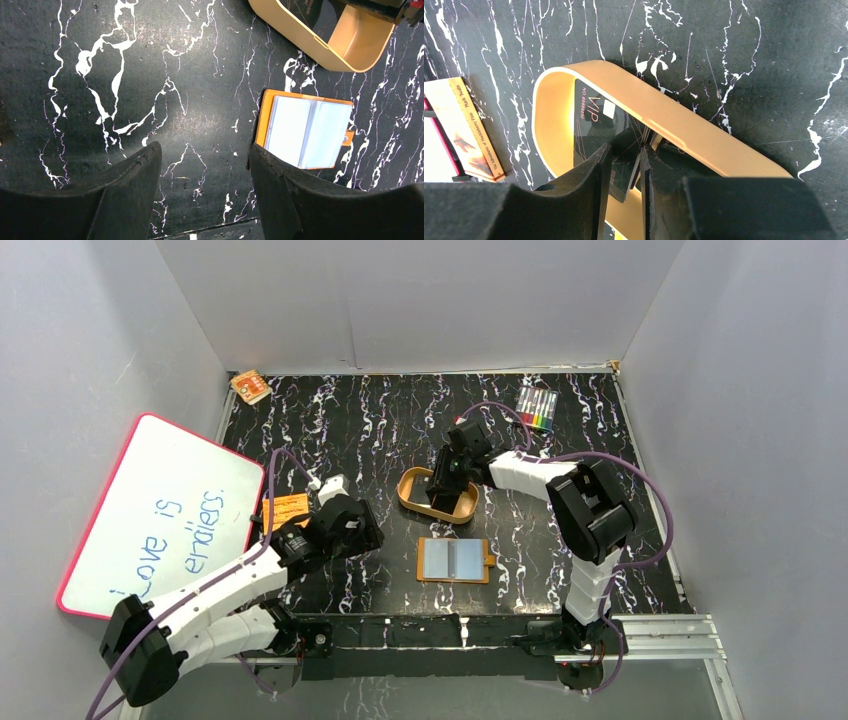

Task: Put the credit cards into the card holder
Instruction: Pick up the credit card from the storage box, then insert the credit card into the card holder.

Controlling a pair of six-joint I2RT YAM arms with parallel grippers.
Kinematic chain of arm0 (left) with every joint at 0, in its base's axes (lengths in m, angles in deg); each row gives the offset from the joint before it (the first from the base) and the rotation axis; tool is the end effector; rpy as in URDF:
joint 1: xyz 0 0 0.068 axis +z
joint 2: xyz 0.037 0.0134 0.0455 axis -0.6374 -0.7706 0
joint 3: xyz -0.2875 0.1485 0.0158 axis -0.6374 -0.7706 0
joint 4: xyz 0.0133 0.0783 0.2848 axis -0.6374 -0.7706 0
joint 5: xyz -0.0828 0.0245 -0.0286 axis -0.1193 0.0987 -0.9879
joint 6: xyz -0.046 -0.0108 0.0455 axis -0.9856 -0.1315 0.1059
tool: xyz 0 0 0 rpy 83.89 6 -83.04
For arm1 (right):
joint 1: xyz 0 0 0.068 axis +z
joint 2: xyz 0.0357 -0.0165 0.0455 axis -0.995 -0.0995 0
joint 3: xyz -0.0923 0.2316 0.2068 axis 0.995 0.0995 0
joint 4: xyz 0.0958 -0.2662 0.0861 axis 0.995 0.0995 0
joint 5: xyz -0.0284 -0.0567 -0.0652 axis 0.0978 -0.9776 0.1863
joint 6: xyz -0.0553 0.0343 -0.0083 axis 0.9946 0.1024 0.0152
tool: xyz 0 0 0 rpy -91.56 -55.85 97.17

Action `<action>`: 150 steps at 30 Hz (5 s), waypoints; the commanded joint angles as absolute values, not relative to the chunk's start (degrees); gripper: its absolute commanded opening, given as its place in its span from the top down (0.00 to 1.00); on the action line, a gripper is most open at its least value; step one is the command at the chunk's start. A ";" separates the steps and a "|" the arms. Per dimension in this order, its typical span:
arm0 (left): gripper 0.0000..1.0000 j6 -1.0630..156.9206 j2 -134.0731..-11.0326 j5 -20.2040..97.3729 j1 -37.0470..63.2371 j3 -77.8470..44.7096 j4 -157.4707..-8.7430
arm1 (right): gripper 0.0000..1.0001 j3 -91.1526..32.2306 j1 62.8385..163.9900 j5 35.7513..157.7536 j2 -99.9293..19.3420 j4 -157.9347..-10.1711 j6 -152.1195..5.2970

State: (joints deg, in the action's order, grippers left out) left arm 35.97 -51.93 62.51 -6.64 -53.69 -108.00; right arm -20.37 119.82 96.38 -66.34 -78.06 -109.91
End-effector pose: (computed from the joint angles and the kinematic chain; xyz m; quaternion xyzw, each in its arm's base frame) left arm 0.1578 -0.1446 0.2501 -0.1125 0.9015 -0.2246 0.3523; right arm 0.3632 0.2674 0.1867 0.0399 0.9285 0.2770 0.2440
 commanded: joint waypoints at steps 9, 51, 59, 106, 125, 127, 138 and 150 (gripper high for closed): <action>0.38 36.66 -52.47 64.08 -6.56 -53.21 -108.38 | 0.69 -15.65 119.01 96.12 -62.21 -80.29 -109.68; 0.39 35.91 -50.23 67.07 -6.57 -49.19 -109.23 | 1.00 -16.35 115.67 104.91 -47.01 -70.15 -131.10; 0.39 35.45 -47.57 71.23 -6.59 -45.19 -112.33 | 1.00 -8.90 110.24 117.24 -37.69 -74.17 -140.75; 0.40 38.97 -72.04 39.46 -6.54 -55.99 -77.98 | 1.00 17.61 108.92 130.24 -36.02 -80.25 -103.78; 0.43 38.79 -73.81 40.28 -6.51 -57.37 -78.98 | 1.00 16.60 108.28 131.60 -38.61 -83.22 -104.42; 0.43 38.78 -74.25 39.95 -6.50 -57.28 -78.82 | 1.00 16.64 108.34 131.55 -38.90 -83.68 -104.62; 0.44 38.80 -75.36 39.39 -6.54 -57.30 -78.51 | 1.00 16.75 108.37 129.49 -39.86 -86.14 -105.71; 0.45 38.85 -76.20 38.94 -6.54 -57.25 -78.27 | 1.00 16.29 108.35 128.13 -41.64 -86.34 -104.64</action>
